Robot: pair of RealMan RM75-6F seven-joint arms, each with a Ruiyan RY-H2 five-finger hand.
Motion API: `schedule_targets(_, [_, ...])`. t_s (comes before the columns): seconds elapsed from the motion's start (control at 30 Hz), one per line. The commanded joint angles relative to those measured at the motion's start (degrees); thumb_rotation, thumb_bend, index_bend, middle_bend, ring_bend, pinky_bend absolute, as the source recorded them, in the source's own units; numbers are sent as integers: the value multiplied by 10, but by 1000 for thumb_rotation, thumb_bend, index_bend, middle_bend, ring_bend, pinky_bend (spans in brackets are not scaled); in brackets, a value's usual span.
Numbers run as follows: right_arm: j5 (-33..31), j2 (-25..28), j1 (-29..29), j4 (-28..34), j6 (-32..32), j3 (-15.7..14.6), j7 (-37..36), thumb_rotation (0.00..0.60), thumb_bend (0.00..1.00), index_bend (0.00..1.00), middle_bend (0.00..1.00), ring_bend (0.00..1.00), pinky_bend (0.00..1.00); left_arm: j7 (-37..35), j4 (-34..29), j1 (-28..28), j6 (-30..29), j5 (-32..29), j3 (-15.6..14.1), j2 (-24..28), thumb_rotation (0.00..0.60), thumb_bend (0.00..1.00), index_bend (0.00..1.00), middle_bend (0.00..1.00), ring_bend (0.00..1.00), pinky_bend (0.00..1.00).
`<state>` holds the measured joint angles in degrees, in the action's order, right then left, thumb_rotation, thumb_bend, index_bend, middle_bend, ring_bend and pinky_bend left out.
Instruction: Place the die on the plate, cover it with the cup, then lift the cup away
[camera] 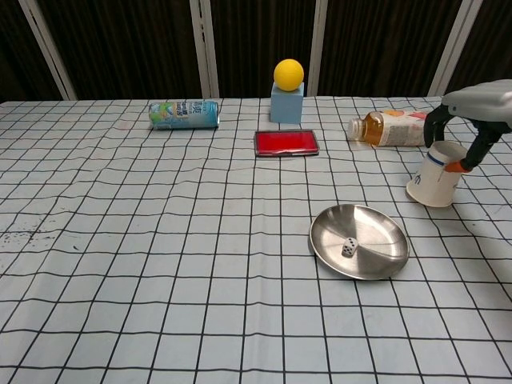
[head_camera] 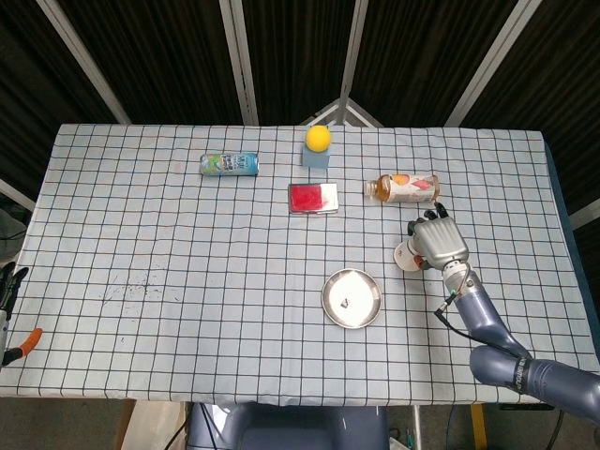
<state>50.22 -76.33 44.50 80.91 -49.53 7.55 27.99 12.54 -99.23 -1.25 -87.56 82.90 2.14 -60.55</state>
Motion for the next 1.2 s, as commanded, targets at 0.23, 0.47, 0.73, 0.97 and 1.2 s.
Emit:
schedule_targets(0.23, [3,3,-1,2,-1,-3,-1,600,388,489,455,235,63,0,-1,0,3,-1,-1,1,600,360,21,0,0,0])
schedule_targets(0.47, [30,25,-2,39,-27,5,-2,600,401,494,462,241,64,-3,-1,0,2,-2,-1,2,600,360,21,0,0,0])
schedule_targets(0.73, [73,69,-40,231,-167,-24,119,600,401,516,464,241,63,-21,-2,1,4,3,-3,10,600,360,21,0,0,0])
schedule_targets(0.97, [101,79,-56,305,-195,-45,156,600,401,516,464,241,63,-22,-3,0,6,6,-5,11,600,360,21,0,0,0])
schedule_targets(1.2, [152,49,-75,309,-231,-66,194,600,401,516,464,241,63,-20,-3,-1,8,3,-4,10,600,360,21,0,0,0])
